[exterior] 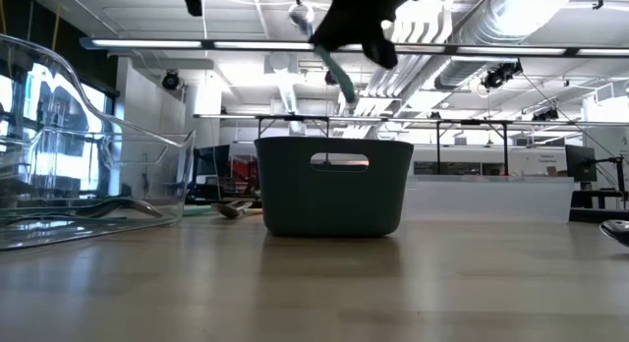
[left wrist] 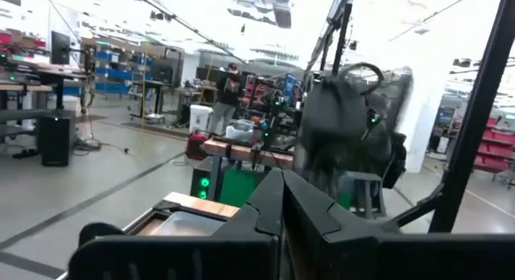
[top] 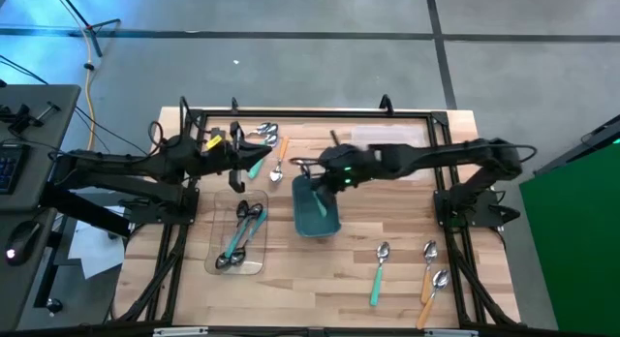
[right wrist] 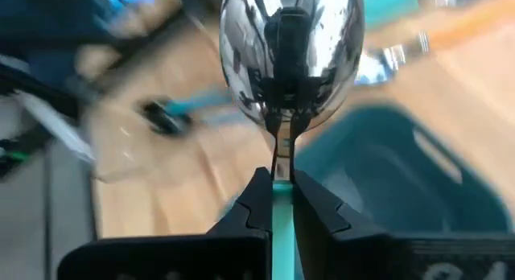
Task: Sort silverware by color (type)
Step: Put the light blue spoon into the blue bin
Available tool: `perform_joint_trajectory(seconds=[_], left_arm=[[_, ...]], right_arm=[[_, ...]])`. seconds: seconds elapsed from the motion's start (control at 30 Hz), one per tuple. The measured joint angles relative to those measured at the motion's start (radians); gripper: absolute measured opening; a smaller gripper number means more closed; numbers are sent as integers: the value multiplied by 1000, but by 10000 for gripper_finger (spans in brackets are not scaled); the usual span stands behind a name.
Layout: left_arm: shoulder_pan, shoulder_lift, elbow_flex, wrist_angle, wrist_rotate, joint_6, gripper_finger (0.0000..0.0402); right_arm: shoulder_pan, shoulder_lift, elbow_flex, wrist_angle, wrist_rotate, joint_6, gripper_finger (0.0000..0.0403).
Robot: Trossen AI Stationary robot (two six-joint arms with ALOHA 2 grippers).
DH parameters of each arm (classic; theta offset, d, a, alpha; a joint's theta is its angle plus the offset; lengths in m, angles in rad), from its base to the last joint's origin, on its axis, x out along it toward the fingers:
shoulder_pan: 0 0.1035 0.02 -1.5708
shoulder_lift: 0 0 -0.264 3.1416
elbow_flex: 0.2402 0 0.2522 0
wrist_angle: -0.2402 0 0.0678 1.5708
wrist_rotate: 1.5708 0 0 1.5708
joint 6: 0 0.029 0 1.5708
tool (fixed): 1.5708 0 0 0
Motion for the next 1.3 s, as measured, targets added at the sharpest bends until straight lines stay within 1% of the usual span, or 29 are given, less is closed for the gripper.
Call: perform_joint_trajectory(seconds=[0.13,0.27,0.4,0.63,0.8,0.93,1.07,1.3], left_arm=[[13,1,0,-3,0,0,0],[21,1,0,-16,0,0,0],[24,1,0,-21,0,0,0],[24,1,0,-23,0,0,0],[23,1,0,-23,-2,0,0],[24,1,0,-23,-18,0,0],[24,1,0,-23,-21,0,0],[24,1,0,-23,-21,0,0]], right_arm=[[-12,132,70,-93,-5,44,10],[-22,227,75,-109,-36,107,10],[-29,286,73,-137,-92,148,10],[-38,350,73,-136,-146,152,10],[-55,396,73,-135,-147,165,10],[-70,406,75,-133,-145,184,10],[-81,407,75,-132,-144,186,24],[-83,409,74,-118,-136,204,35]])
